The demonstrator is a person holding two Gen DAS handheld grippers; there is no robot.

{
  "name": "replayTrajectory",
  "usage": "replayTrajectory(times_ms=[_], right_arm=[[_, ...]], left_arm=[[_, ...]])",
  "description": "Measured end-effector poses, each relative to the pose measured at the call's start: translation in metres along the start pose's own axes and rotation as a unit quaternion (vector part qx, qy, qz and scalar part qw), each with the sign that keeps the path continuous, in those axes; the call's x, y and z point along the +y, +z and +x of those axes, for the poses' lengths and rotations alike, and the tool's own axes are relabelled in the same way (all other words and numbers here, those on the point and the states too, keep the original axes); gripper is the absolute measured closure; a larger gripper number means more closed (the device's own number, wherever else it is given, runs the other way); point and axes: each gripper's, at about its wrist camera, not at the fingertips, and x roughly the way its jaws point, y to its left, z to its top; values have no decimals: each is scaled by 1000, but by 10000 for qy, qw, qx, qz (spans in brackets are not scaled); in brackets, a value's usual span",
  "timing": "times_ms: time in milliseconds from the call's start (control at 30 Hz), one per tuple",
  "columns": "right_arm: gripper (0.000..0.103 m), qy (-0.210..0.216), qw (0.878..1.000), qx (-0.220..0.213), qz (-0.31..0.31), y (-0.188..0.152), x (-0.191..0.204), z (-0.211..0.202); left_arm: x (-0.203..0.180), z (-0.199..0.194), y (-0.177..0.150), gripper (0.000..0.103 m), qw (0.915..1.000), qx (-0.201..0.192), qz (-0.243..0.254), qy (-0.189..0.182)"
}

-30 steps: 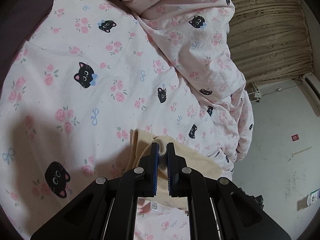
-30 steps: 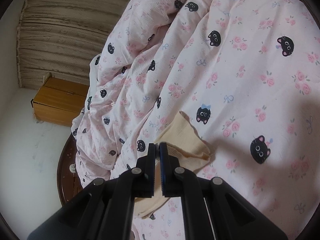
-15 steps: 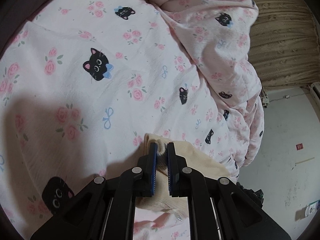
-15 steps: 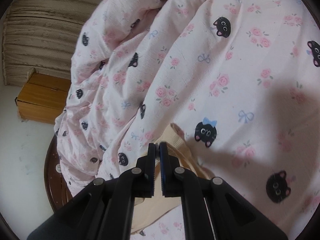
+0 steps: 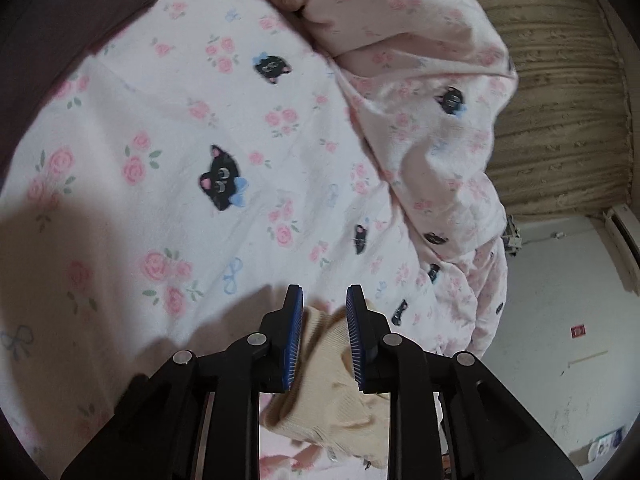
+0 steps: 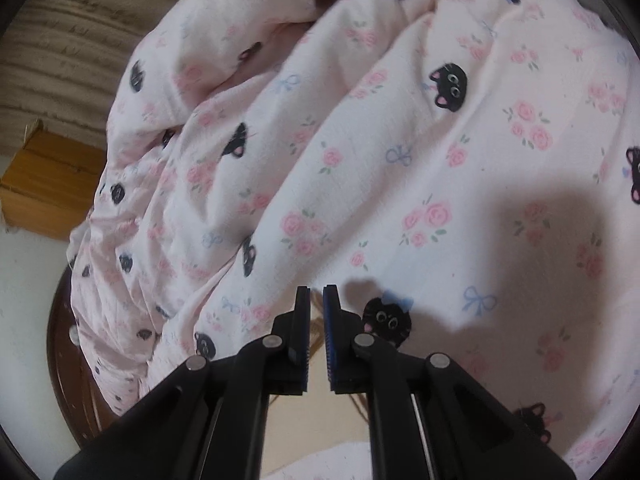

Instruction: Fold clothes

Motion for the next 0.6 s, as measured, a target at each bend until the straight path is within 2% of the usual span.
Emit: replayTrajectory(times_ms=[67,200,333,433,600], right_arm=[[85,-12,9995,89,-295,-8,10,-5],[80,106,9950,419,-902,-31,38,-6],[77,294,9813,1152,-1511,-71,72,13],[71,376,9689,1724,-1733,-102,93,34],[64,76,9600,2080,-1871,-125,102,60]], left_arm=[[-10,-5,-3,84,9998,-15,221,14],[-23,-13,-11,84,9983,-9,581,71],[-28,-10,-23,84,9962,294,815,49],[-27,-4,-33,84,9944,533,892,166],[-14,5,-39,84,9934,755,722,469]])
